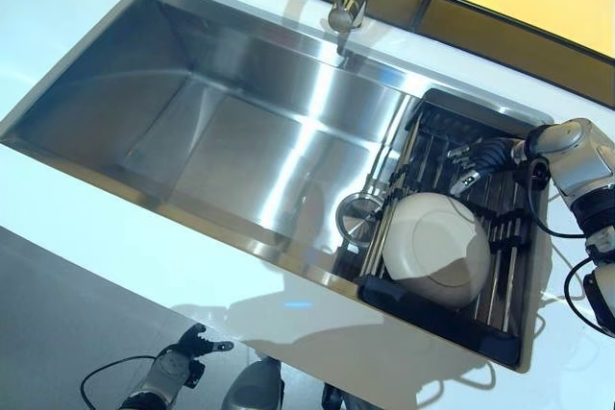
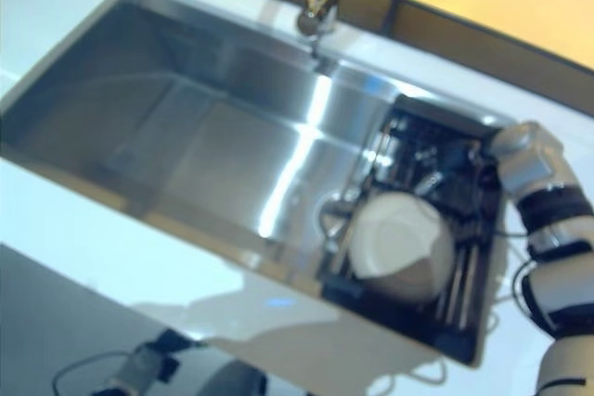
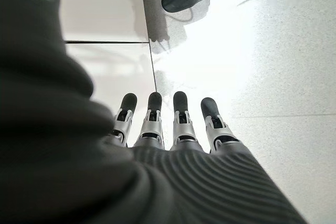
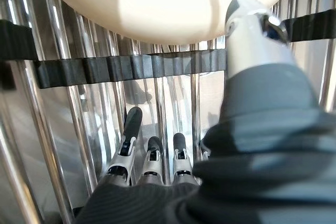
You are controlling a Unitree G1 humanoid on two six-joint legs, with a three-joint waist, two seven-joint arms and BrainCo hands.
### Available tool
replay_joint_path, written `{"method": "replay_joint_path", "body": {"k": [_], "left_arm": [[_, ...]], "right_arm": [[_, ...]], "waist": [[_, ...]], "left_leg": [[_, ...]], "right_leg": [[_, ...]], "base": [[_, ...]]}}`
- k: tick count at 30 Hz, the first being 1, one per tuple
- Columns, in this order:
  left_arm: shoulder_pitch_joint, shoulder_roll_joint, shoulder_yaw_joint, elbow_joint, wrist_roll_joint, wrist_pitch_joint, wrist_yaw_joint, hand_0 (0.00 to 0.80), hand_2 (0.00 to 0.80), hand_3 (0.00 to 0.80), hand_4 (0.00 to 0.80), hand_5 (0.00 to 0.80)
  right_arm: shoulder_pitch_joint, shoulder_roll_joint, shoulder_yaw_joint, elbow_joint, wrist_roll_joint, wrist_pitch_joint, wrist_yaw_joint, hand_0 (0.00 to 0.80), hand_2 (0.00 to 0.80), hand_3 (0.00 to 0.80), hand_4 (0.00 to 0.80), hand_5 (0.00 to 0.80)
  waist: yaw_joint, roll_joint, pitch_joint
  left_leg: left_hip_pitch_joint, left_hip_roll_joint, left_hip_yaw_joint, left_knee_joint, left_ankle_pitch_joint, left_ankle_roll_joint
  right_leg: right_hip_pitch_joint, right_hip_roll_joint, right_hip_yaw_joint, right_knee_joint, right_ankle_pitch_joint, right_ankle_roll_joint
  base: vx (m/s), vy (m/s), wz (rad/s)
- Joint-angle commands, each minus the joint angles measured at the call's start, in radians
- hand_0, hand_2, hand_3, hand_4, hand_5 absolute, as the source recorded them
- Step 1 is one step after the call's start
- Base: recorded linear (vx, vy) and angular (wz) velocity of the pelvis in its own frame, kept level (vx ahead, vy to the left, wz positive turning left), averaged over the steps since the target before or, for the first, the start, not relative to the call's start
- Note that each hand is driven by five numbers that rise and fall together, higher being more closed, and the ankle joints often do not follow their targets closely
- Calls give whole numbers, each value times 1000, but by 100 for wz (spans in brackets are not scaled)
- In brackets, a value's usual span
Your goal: Take plates into dishwasher
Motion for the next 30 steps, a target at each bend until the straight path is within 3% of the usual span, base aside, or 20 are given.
{"method": "replay_joint_path", "body": {"k": [1, 30], "left_arm": [[-8, 6, -35, -31, -19, 1, 17, 0, 0, 0, 0, 0], [18, 7, 8, 24, -9, 9, 44, 0, 0, 0, 0, 0]], "right_arm": [[33, 26, 120, 36, -35, -23, 106, 0, 0, 0, 0, 0], [-9, -46, 130, -98, 17, 31, 78, 0, 0, 0, 0, 0]], "waist": [[30, 3, 19], [2, -62, -47]], "left_leg": [[31, 40, 99, 64, -121, 1], [59, 30, 133, 81, -138, 20]], "right_leg": [[-102, 4, -15, 196, -135, -5], [17, 23, 44, 107, -106, 10]], "base": [[-11, 17, 3], [-5, 13, -3]]}}
